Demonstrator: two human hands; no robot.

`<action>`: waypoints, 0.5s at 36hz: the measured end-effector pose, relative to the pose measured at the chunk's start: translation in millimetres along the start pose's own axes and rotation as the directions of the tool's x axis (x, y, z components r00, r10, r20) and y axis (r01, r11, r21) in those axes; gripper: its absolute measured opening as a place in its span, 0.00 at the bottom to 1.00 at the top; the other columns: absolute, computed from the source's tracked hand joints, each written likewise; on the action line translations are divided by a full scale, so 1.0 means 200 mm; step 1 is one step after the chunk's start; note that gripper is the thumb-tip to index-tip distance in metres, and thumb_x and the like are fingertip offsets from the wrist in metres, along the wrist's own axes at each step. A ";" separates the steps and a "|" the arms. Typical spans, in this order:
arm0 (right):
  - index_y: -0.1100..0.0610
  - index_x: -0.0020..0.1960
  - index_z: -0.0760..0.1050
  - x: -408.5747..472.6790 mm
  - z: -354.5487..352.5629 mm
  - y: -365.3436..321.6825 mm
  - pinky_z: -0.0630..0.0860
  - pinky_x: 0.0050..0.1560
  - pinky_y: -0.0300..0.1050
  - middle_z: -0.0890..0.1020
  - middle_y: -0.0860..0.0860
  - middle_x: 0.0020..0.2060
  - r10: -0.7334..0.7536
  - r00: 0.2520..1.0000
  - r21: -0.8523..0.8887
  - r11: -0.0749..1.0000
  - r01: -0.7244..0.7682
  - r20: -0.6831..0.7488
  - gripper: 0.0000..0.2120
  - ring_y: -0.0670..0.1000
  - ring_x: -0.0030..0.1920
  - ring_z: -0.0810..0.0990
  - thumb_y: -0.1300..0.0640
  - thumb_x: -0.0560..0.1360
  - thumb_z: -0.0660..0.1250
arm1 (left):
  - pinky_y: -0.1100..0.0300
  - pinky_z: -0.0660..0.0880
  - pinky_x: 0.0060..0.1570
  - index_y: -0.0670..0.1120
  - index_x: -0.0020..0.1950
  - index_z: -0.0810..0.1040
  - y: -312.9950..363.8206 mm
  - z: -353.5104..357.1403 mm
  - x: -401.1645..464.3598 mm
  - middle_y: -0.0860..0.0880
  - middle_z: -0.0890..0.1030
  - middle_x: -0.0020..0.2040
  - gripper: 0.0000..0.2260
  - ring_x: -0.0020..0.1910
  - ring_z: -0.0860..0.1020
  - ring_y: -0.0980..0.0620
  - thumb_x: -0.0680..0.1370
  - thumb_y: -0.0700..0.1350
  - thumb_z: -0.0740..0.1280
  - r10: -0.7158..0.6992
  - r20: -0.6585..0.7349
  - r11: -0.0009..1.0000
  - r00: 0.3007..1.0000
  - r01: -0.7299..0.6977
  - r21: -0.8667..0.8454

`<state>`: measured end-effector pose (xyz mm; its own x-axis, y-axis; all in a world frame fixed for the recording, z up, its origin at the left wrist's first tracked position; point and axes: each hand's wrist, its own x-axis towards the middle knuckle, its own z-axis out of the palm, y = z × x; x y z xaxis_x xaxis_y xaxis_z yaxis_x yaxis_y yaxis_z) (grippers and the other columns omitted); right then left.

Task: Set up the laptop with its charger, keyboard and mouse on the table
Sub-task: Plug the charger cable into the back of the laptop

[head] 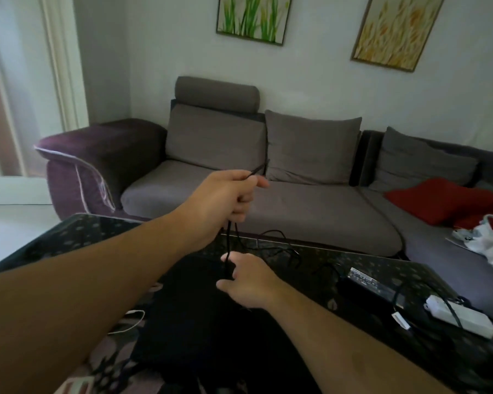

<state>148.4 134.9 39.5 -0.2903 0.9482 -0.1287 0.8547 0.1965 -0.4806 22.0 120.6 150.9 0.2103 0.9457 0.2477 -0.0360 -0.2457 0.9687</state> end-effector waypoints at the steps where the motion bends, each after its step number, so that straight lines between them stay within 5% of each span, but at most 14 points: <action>1: 0.46 0.73 0.73 0.00 0.02 -0.01 0.79 0.64 0.53 0.77 0.50 0.67 0.016 1.000 -0.036 0.999 -0.016 -0.015 0.23 0.53 0.63 0.80 0.46 0.80 0.72 | 0.59 0.60 0.32 0.40 0.64 0.80 0.03 0.00 -0.02 0.51 0.68 0.35 0.12 0.31 0.64 0.55 0.88 0.42 0.59 0.013 0.003 0.999 1.000 -0.013 -0.029; 4: 0.50 0.68 0.78 -0.01 0.05 -0.01 0.79 0.64 0.54 0.75 0.53 0.68 0.092 0.996 -0.092 0.991 -0.094 -0.017 0.15 0.52 0.60 0.81 0.49 0.82 0.69 | 0.59 0.60 0.32 0.40 0.63 0.81 0.09 -0.01 -0.05 0.51 0.68 0.35 0.13 0.31 0.64 0.55 0.88 0.42 0.59 0.045 -0.016 0.994 0.999 -0.047 -0.102; 8: 0.50 0.75 0.72 -0.04 0.03 0.02 0.78 0.61 0.49 0.66 0.53 0.75 0.147 0.986 -0.174 0.972 -0.160 -0.085 0.22 0.52 0.63 0.78 0.56 0.83 0.70 | 0.59 0.62 0.33 0.39 0.66 0.79 0.10 -0.04 -0.05 0.51 0.68 0.36 0.13 0.32 0.66 0.55 0.87 0.41 0.58 0.065 -0.091 0.967 0.994 -0.085 -0.240; 12: 0.54 0.76 0.70 -0.01 -0.03 0.10 0.75 0.65 0.54 0.70 0.57 0.73 0.255 0.966 -0.204 0.945 -0.257 -0.035 0.23 0.57 0.68 0.76 0.56 0.83 0.69 | 0.59 0.68 0.38 0.43 0.68 0.79 0.01 -0.05 0.01 0.51 0.70 0.38 0.14 0.36 0.69 0.54 0.88 0.43 0.58 0.039 -0.195 0.964 0.980 -0.089 -0.251; 15: 0.58 0.66 0.77 0.00 -0.03 0.20 0.75 0.53 0.42 0.82 0.56 0.59 0.153 0.982 -0.033 0.987 -0.158 -0.112 0.11 0.56 0.58 0.82 0.59 0.84 0.64 | 0.57 0.70 0.46 0.48 0.69 0.79 -0.07 -0.01 0.07 0.51 0.72 0.42 0.15 0.42 0.71 0.53 0.88 0.51 0.59 -0.009 -0.220 0.992 0.975 -0.018 -0.123; 18: 0.56 0.58 0.79 0.04 -0.02 0.33 0.75 0.40 0.35 0.82 0.47 0.47 0.117 0.958 0.108 0.990 -0.092 -0.261 0.06 0.44 0.44 0.80 0.62 0.84 0.65 | 0.54 0.71 0.55 0.49 0.67 0.79 -0.18 0.02 0.11 0.48 0.74 0.48 0.18 0.50 0.73 0.47 0.86 0.58 0.61 -0.094 -0.187 0.995 0.978 0.095 -0.002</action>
<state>204.2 156.5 10.5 -0.0656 0.9968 0.0464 0.8261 0.0803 -0.5577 32.3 150.4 121.1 0.0267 0.9876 0.1548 -0.0179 -0.1543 0.9879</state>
